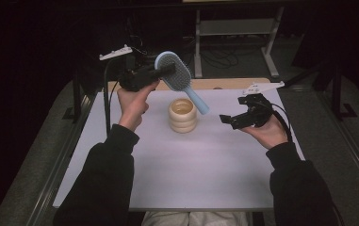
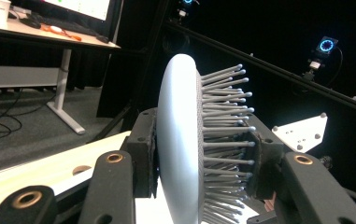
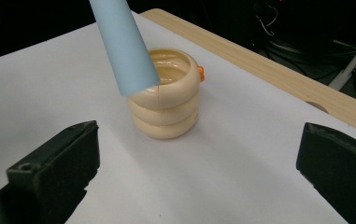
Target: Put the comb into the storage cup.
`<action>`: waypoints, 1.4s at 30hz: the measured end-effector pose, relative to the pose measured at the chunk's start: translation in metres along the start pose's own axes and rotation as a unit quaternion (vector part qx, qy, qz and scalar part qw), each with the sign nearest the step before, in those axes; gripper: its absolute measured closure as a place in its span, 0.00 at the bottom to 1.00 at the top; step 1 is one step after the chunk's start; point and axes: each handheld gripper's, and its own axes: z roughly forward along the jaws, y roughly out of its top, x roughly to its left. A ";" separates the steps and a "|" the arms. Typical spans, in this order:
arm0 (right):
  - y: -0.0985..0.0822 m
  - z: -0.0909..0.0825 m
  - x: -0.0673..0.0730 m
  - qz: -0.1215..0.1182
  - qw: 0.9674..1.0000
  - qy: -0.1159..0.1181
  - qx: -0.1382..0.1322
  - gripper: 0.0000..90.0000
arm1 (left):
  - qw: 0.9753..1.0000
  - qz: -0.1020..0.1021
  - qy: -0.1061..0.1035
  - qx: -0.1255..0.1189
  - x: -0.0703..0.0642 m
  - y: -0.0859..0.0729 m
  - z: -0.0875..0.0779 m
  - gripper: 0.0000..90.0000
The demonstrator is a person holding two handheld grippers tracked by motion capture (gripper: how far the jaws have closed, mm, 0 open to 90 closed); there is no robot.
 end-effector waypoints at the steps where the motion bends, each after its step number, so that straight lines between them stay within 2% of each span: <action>1: -0.004 -0.002 -0.002 0.005 1.000 0.000 -0.002 0.00 | 1.000 0.000 0.000 0.000 0.000 0.001 0.000 0.61; 7: -0.021 -0.008 -0.009 0.020 1.000 -0.002 -0.009 0.00 | 1.000 -0.002 0.000 -0.010 0.003 0.009 -0.006 0.61; 12: -0.034 -0.011 -0.011 0.027 1.000 -0.004 -0.009 0.00 | 1.000 0.007 0.005 -0.012 0.003 0.018 -0.010 0.61; 17: -0.045 -0.014 -0.014 0.035 0.999 -0.004 -0.012 0.00 | 1.000 0.002 0.006 -0.024 0.004 0.024 -0.014 0.61; 23: -0.058 -0.017 -0.015 0.038 0.999 -0.010 -0.007 0.00 | 0.999 0.006 0.018 -0.029 0.010 0.030 -0.017 0.61; 30: -0.080 -0.018 -0.014 0.045 0.999 -0.002 -0.003 0.00 | 0.999 -0.009 0.036 -0.031 0.024 0.031 -0.022 0.61; 33: -0.086 -0.019 -0.015 0.045 0.999 -0.005 0.002 0.00 | 0.998 -0.014 0.043 -0.033 0.028 0.032 -0.024 0.61; 38: -0.094 -0.024 -0.019 0.054 0.998 -0.010 -0.004 0.00 | 0.998 -0.004 0.061 -0.026 0.032 0.031 -0.025 0.61; 42: -0.097 -0.027 -0.021 0.058 0.998 -0.014 -0.008 0.00 | 0.997 -0.005 0.070 -0.024 0.036 0.030 -0.026 0.61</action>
